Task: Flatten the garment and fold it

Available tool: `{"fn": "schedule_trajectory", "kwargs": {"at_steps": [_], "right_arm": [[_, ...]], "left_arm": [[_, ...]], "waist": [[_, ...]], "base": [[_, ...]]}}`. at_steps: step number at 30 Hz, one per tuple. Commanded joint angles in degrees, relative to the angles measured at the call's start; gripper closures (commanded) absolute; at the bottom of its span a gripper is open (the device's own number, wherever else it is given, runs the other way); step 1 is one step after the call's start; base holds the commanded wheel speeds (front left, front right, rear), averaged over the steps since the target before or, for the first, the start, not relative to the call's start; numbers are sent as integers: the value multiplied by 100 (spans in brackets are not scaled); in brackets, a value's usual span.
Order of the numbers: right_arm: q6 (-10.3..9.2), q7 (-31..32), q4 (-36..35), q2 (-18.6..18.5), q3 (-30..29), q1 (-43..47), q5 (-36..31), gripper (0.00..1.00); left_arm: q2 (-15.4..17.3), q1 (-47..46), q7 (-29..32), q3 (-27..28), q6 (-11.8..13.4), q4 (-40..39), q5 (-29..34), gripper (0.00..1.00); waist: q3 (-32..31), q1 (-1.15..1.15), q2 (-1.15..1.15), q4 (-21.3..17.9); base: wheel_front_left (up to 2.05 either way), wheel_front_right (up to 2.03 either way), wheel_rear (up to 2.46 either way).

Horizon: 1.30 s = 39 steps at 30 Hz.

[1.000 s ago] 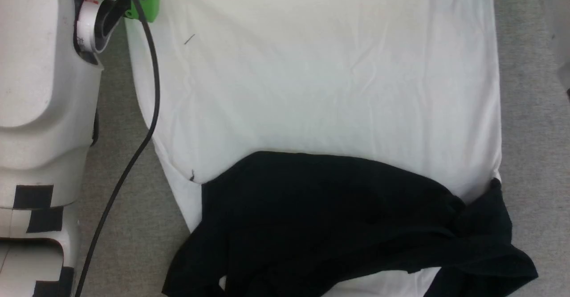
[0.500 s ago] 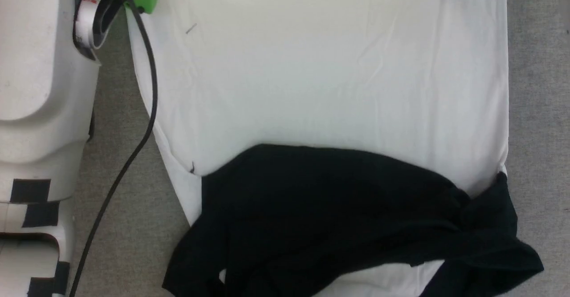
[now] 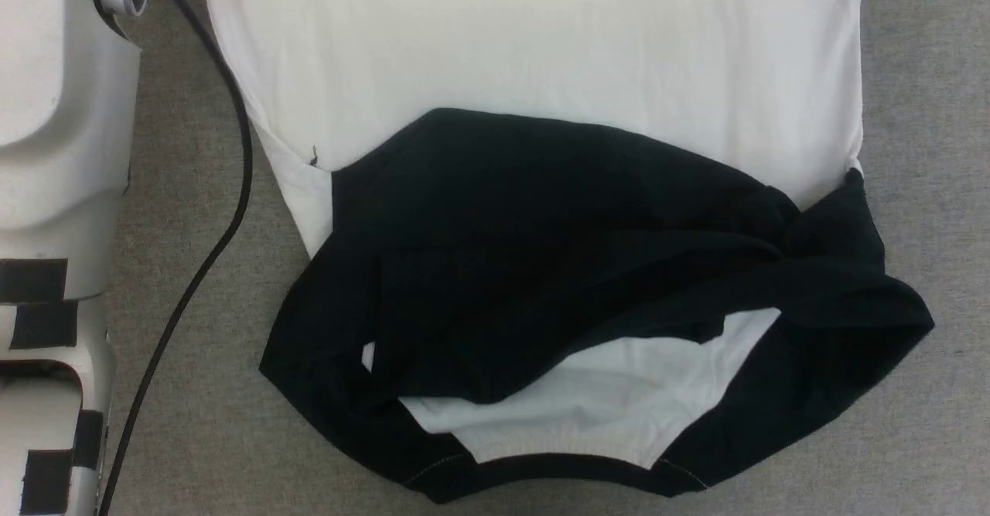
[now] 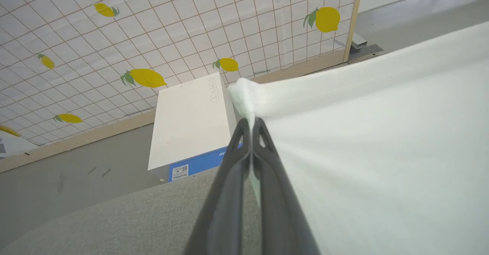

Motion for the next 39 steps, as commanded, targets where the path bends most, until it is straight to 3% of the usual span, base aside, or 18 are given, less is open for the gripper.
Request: {"fn": "schedule_trajectory", "kwargs": {"at_steps": [1,5,9,16,22,27,31,39], "right_arm": [[-13,-188,19,-10,34,0,-28,100],[-13,-508,-1,-36,305,233,190,100],[-13,-681,-251,-166,697,667,621,100],[-13,-798,-1456,-652,1255,2063,1622,100],[-13,-687,-2829,-1187,1215,3722,1975,100],[-13,-380,-3696,-1417,744,5046,1971,100],[-13,6,-4337,-1457,366,6003,1867,100],[-13,739,-5261,-1329,-122,7444,1694,100]], "left_arm": [[55,-68,-157,23,38,81,30,100],[53,129,-534,5,-57,183,-67,100],[85,569,-702,-34,-330,100,-304,100],[335,2104,-866,-58,-616,-715,-786,100],[551,3892,-935,103,-436,-1761,-1187,100],[619,5311,-946,258,-188,-2447,-1529,100],[590,6146,-960,283,-66,-2741,-1746,100],[442,7076,-1038,106,-71,-2789,-2023,100]], "waist": [[-99,-1,39,-9],[-357,-1,39,11],[-726,-1,39,34],[-1636,-1,39,68],[-2343,-1,39,91],[-2672,-1,39,96],[-2791,-1,39,131],[-2856,-1,39,180]], "base": [[0,0,0],[0,0,0],[0,0,0],[0,0,0],[0,0,0],[0,0,0],[0,0,0],[0,0,0]]}}
